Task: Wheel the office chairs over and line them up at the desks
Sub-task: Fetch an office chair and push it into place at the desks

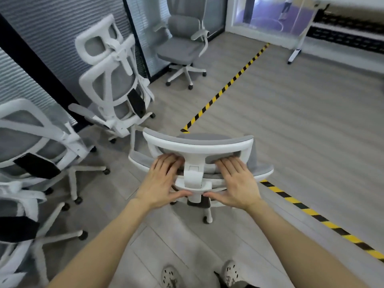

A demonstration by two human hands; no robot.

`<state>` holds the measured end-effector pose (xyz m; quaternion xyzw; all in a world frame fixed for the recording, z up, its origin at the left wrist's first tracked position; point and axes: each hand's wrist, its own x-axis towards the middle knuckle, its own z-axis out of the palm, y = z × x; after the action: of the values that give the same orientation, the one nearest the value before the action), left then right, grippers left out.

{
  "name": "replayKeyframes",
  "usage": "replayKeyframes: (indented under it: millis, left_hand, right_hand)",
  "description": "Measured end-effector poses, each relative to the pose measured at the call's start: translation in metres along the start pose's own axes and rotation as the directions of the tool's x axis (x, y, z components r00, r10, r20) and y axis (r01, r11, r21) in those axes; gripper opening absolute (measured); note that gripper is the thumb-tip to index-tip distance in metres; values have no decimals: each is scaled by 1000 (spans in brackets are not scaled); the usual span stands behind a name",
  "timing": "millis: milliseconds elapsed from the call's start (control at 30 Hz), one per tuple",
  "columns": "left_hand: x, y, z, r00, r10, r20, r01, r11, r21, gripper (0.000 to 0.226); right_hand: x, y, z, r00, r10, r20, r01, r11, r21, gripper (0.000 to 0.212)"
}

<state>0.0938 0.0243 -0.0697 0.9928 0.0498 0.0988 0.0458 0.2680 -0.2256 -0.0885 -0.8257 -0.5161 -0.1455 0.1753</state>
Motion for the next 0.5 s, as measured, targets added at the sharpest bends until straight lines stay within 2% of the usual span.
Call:
replayKeyframes:
  millis: [167, 333, 500]
  left_hand:
    - [59, 63, 19, 986, 161, -29, -160, 986, 34, 107]
    - [122, 146, 51, 969, 240, -54, -241, 971, -7, 104]
    - [191, 233, 69, 947, 316, -59, -318, 948, -20, 99]
  right_hand:
    - [-56, 76, -32, 996, 78, -32, -80, 995, -53, 105]
    - [-110, 154, -73, 991, 137, 3, -136, 985, -102, 100]
    - [-163, 220, -108, 945, 325, 24, -319, 937, -140, 99]
